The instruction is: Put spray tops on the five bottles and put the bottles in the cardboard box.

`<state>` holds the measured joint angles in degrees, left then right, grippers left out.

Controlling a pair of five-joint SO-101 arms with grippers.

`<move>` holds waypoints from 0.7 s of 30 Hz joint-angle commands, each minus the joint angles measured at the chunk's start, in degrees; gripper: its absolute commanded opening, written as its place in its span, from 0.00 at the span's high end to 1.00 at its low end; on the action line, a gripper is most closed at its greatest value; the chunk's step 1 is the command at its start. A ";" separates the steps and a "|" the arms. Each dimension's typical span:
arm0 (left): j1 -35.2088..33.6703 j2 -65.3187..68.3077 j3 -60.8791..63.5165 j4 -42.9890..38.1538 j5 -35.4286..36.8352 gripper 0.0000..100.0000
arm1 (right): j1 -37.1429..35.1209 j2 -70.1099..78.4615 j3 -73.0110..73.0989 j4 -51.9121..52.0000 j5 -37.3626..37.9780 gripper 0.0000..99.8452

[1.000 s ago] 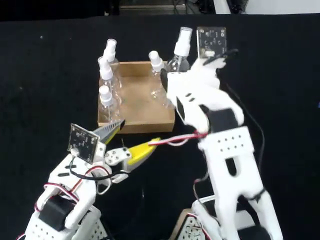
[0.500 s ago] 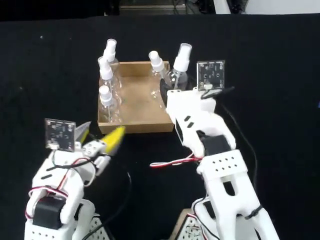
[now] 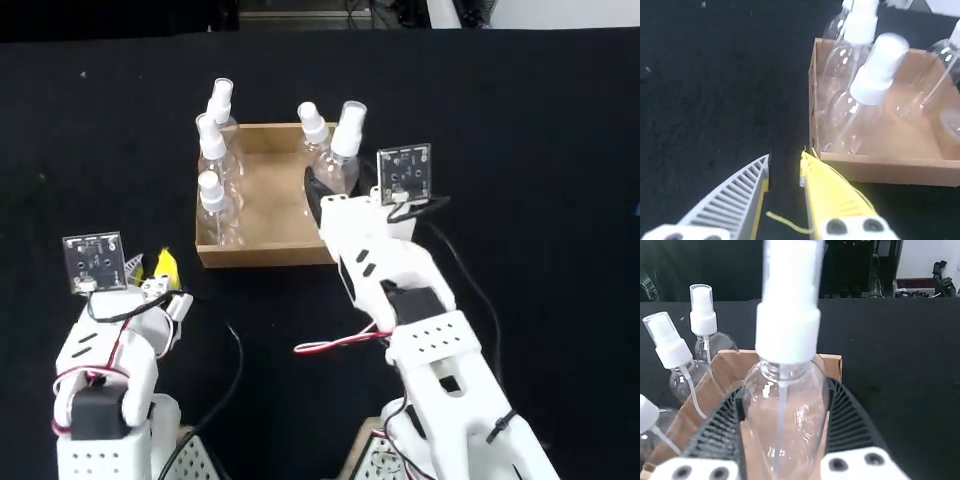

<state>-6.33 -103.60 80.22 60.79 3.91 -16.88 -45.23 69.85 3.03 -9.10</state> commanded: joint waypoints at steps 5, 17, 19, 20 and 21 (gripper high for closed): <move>-0.75 -0.26 5.32 -10.73 0.09 0.90 | -0.53 -2.68 0.66 -2.11 0.44 0.99; -0.75 -0.26 11.47 -18.73 0.09 0.90 | -0.44 11.74 -0.13 -13.63 0.53 0.99; -0.75 -0.26 11.47 -18.73 0.09 0.90 | -0.44 13.67 -0.13 -15.30 1.58 0.99; -0.75 -0.26 11.47 -18.73 0.09 0.90 | -0.53 14.55 -0.22 -15.65 2.99 0.99; -0.75 -0.26 11.47 -18.73 0.09 0.90 | -0.62 15.43 -0.31 -15.82 4.48 0.99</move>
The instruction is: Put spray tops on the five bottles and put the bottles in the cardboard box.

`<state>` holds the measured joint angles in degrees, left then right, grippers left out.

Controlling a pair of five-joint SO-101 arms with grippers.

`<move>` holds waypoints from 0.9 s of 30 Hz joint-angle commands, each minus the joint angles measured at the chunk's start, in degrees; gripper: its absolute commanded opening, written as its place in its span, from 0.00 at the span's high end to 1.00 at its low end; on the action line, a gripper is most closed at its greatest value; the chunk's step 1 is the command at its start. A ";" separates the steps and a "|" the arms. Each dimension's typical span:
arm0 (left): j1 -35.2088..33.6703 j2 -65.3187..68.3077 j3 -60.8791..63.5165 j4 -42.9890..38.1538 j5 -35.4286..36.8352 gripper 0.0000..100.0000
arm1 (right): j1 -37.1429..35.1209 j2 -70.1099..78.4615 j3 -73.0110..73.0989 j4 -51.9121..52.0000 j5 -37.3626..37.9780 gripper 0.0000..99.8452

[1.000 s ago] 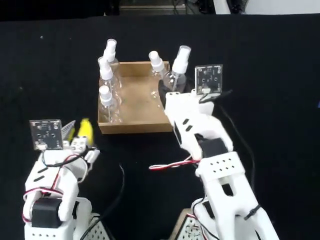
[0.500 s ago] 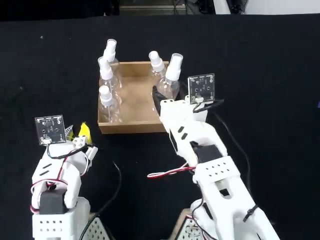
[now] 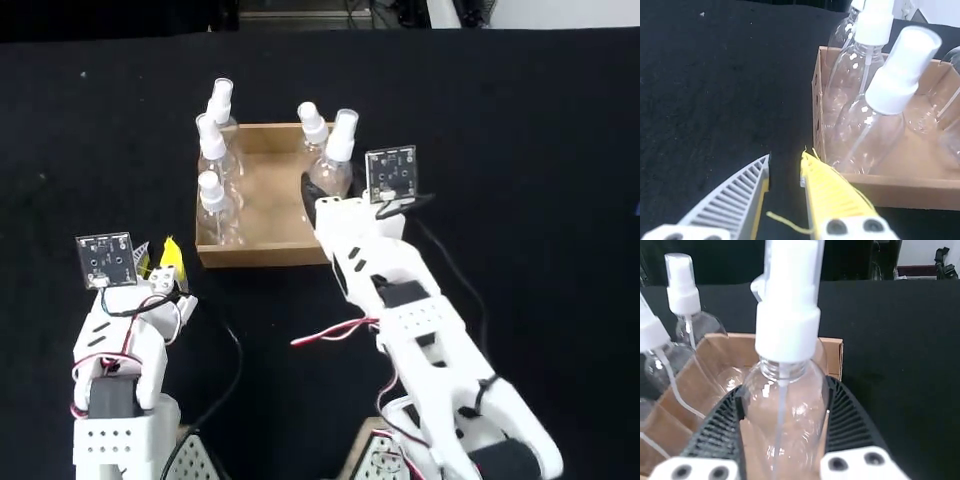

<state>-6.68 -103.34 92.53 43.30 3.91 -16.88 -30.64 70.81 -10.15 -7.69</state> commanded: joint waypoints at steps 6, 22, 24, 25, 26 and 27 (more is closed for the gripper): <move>-0.75 -0.53 -0.84 -1.23 0.09 0.90 | -0.53 5.76 -3.30 -2.29 5.63 0.99; -6.29 -0.53 -1.36 -1.58 0.53 0.90 | -0.88 11.65 -5.58 -2.29 8.09 0.98; -6.29 -0.53 -1.36 -1.58 0.53 0.90 | -0.97 11.65 -5.49 -2.29 8.09 0.98; -6.29 -0.53 -1.36 -1.58 0.53 0.90 | -0.97 11.65 -5.49 -2.29 8.09 0.98; -6.29 -0.53 -1.36 -1.58 0.53 0.90 | -1.14 11.65 -5.49 -2.29 8.09 0.98; -6.29 -0.53 -1.36 -1.58 0.53 0.90 | -1.14 11.65 -5.49 -2.29 8.09 0.98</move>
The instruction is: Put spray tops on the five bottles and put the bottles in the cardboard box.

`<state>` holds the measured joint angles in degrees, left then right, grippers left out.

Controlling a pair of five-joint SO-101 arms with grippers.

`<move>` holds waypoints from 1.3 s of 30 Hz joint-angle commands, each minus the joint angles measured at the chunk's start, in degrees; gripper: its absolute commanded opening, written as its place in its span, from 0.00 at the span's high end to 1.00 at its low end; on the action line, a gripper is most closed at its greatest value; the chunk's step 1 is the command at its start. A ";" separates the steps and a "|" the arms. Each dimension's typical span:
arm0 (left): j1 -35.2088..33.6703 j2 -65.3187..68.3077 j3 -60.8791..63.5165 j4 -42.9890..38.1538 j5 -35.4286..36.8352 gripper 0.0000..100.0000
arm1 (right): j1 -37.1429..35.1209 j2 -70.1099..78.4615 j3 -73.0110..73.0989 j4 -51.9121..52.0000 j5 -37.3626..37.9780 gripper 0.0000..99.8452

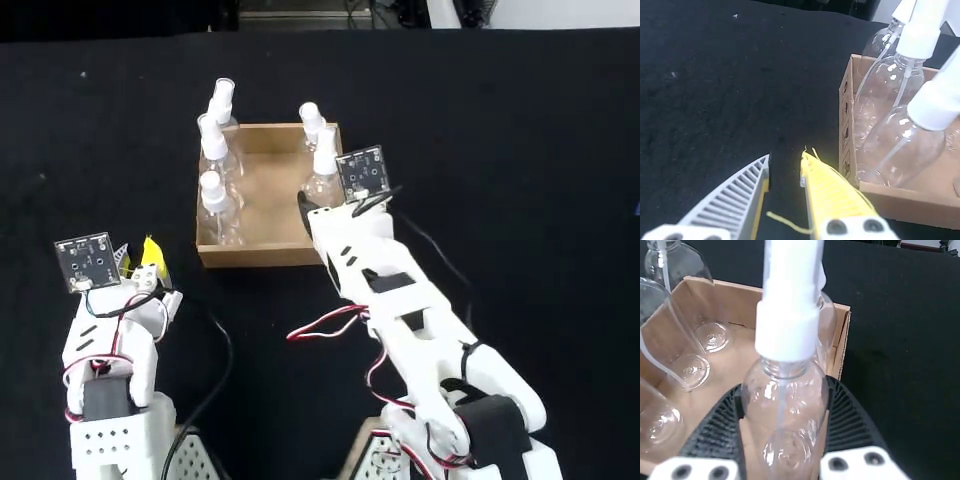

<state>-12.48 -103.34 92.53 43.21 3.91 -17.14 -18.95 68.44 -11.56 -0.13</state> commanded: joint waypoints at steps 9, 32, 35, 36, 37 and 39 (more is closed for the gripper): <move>-0.48 -0.53 -1.19 -1.58 0.53 0.90 | -0.88 -0.13 -2.95 -0.88 1.32 0.98; -0.48 -0.53 -1.01 -1.58 0.53 0.90 | -0.97 -0.13 -2.51 0.35 3.60 0.88; -0.48 -0.53 -0.92 -1.58 0.53 0.90 | -0.97 -0.13 -2.51 0.35 3.60 0.87; -0.48 -0.53 -0.92 -1.58 0.53 0.90 | -0.97 -0.13 -2.51 0.35 3.60 0.87; -0.48 -0.53 -0.92 -1.58 0.53 0.90 | -0.97 -0.13 -2.51 0.35 3.60 0.87; -0.48 -0.53 -0.92 -1.58 0.44 0.90 | -0.97 -0.22 -2.51 0.44 3.52 0.87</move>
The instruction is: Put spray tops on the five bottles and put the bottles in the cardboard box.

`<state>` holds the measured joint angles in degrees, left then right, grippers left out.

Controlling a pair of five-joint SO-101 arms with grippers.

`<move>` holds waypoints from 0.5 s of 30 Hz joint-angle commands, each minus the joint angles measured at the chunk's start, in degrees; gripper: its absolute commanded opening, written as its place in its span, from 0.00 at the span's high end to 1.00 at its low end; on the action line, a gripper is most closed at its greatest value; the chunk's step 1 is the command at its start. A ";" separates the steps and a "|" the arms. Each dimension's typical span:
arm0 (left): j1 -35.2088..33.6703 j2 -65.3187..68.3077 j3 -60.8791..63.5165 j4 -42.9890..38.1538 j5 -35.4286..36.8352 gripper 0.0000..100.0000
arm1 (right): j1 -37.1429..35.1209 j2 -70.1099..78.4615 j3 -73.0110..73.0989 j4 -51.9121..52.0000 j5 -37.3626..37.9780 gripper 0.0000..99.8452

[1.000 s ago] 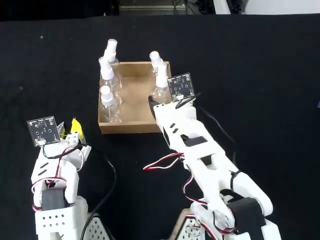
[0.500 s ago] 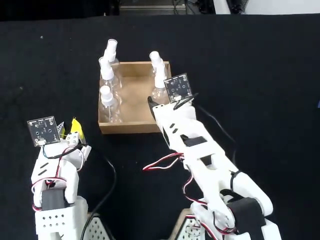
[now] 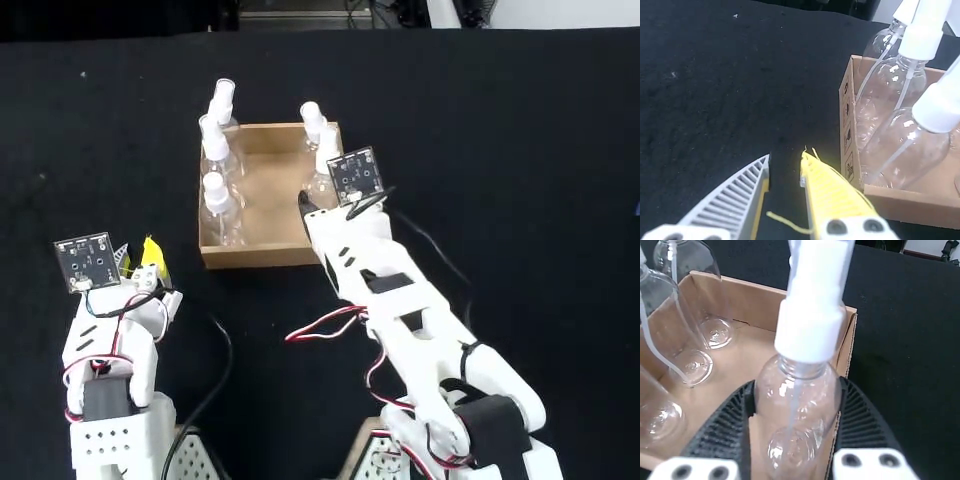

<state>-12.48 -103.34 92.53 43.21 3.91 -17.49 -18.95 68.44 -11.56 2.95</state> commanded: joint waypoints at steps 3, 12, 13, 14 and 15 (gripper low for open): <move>-0.48 -0.53 -0.92 -1.58 0.44 0.90 | -0.70 -1.45 -1.98 0.53 0.26 0.87; -0.48 -0.53 -0.92 -1.58 0.35 0.90 | -3.16 -5.58 -1.01 6.07 0.53 0.80; -0.48 -0.53 -0.92 -1.58 0.35 0.90 | -3.43 -5.23 -1.01 6.07 0.53 0.77; -0.48 -0.53 -0.92 -1.58 0.35 0.90 | -3.69 -4.79 -1.10 6.07 0.53 0.74; -0.48 -0.53 -0.92 -1.58 0.35 0.90 | -3.69 -4.35 -1.27 6.07 0.53 0.72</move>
<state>-12.48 -103.34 92.53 43.21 3.91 -20.31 -22.20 68.35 -6.11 3.03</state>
